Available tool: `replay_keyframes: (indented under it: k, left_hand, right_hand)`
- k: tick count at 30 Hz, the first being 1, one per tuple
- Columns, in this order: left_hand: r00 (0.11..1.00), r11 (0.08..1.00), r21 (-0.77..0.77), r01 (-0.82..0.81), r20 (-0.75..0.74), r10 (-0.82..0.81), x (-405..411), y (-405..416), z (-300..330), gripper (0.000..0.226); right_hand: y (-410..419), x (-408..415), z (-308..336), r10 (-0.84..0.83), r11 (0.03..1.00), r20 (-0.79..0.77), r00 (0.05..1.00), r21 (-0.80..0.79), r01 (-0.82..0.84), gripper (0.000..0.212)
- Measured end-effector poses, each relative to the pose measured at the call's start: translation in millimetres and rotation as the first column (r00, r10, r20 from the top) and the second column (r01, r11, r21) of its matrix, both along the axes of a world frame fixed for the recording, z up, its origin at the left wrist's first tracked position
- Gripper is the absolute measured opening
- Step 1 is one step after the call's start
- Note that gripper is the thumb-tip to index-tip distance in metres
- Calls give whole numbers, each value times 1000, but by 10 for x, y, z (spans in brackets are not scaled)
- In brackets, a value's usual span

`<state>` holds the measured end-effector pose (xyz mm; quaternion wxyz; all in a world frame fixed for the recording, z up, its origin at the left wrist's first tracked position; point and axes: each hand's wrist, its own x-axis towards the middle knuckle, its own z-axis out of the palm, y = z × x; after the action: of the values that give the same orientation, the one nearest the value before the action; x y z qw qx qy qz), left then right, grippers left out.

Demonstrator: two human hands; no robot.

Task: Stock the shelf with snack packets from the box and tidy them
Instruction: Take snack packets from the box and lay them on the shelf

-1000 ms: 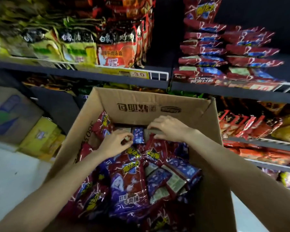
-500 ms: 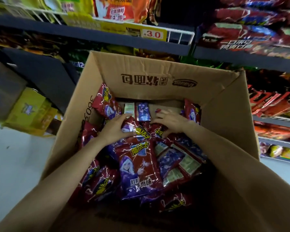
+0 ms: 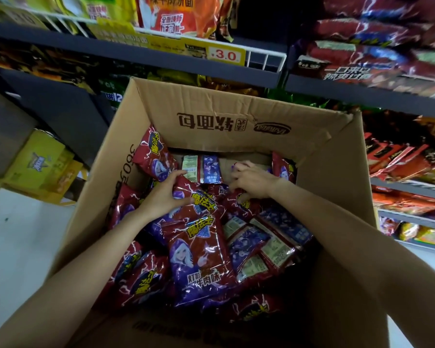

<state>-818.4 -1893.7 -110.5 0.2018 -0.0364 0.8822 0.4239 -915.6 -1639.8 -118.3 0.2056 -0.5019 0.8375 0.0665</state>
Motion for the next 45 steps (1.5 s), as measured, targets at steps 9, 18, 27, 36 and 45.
replay_keyframes:
  k: [9,18,27,36,45]
  left_hand:
    - [986,998,57,-19,-164,28,-91,3,504,57]
    - [856,985,101,-136,-489,169,-100,150,1490,44]
    - [740,992,125,-8,-667,90,-253,965,2717,46]
    - [628,989,-120,91,-764,-150,-809,2170,3528,55]
    - [360,998,-68,-17,-931,-58,-1552,2911,4099,29]
  right_hand:
    - [317,54,666,-192,943,44,980,-269,197,30]
    - [834,466,1867,-548,522,196,813,-679,516,30]
    - [1789,766,2898,-453,-89,598,661,-768,634,15]
    - [2966,262,3630,-541,-278,503,674,-863,422,11]
    - [3342,-963,3732,-651,-343,490,580,-871,352,7]
